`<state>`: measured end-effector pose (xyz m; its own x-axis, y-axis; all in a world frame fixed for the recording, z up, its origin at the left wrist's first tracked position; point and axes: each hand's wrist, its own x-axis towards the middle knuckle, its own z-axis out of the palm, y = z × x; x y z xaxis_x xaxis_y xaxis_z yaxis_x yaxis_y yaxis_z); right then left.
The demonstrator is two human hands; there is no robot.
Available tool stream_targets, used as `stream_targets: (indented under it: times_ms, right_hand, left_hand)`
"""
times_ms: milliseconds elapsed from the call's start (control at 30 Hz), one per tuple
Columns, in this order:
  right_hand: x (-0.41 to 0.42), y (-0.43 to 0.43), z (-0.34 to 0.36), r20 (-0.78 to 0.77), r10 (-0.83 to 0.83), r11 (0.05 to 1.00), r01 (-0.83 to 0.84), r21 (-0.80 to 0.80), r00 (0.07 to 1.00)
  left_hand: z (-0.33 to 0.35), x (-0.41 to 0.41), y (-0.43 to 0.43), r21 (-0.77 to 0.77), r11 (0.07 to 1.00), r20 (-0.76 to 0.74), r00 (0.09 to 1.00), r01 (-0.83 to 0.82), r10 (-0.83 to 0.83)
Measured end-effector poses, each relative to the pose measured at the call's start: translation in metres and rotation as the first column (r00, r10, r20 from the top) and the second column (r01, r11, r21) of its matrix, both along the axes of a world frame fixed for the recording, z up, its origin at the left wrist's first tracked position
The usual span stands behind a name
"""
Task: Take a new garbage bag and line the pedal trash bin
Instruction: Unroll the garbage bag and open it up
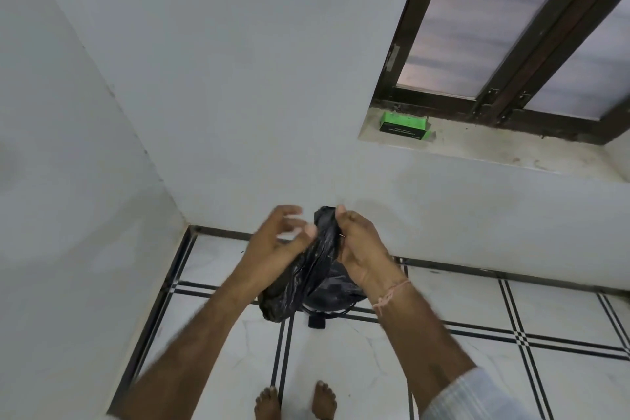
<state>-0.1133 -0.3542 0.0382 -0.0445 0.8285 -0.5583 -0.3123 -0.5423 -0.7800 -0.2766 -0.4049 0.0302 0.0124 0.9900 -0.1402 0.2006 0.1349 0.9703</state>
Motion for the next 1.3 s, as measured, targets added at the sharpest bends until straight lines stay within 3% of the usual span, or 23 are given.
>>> stream_targets:
  times_ms: [67,167,233,333,500,800,867,1000,1167,1300]
  right_hand:
    - [-0.002,0.004,0.007,-0.006,0.006,1.000,-0.006,0.021,1.000]
    - [0.004,0.003,0.013,0.020,0.041,0.997,-0.042,0.070,0.999]
    - [0.010,-0.007,0.012,0.116,0.161,0.982,-0.171,0.083,0.980]
    - [0.012,-0.021,0.005,0.112,0.313,0.944,-0.322,0.078,0.943]
    - [0.021,-0.013,0.000,0.030,0.132,0.991,-0.132,0.009,0.991]
    - [0.040,0.002,-0.019,-0.014,-0.033,0.995,0.031,-0.095,0.999]
    - [0.045,0.006,-0.022,-0.008,-0.057,0.991,0.056,-0.120,0.998]
    - [0.058,0.014,-0.028,-0.059,-0.101,0.968,0.085,-0.238,0.993]
    - [0.085,0.027,-0.042,-0.078,-0.199,0.920,0.159,-0.358,0.977]
    - [0.099,0.039,-0.046,-0.128,-0.315,0.881,0.240,-0.409,0.940]
  left_hand:
    - [0.005,0.010,0.006,-0.039,0.995,0.038,0.995,0.089,-0.087]
    - [0.005,0.021,0.007,-0.075,0.991,0.220,0.968,-0.108,0.122]
    - [0.006,0.027,0.008,-0.175,0.958,0.341,0.899,-0.229,0.277]
    - [0.006,0.031,0.010,-0.309,0.921,0.420,0.835,-0.235,0.354]
    - [-0.001,0.022,0.012,-0.384,0.881,0.418,0.799,-0.275,0.432]
    - [-0.026,-0.007,0.011,-0.492,0.793,0.401,0.715,-0.359,0.572]
    - [-0.030,-0.012,0.012,-0.537,0.758,0.428,0.655,-0.371,0.623]
    - [-0.036,-0.018,0.016,-0.668,0.680,0.539,0.434,-0.301,0.722]
    - [-0.040,-0.030,0.012,-0.768,0.592,0.510,0.327,-0.244,0.796]
    - [-0.046,-0.030,0.006,-0.773,0.576,0.462,0.385,-0.267,0.799]
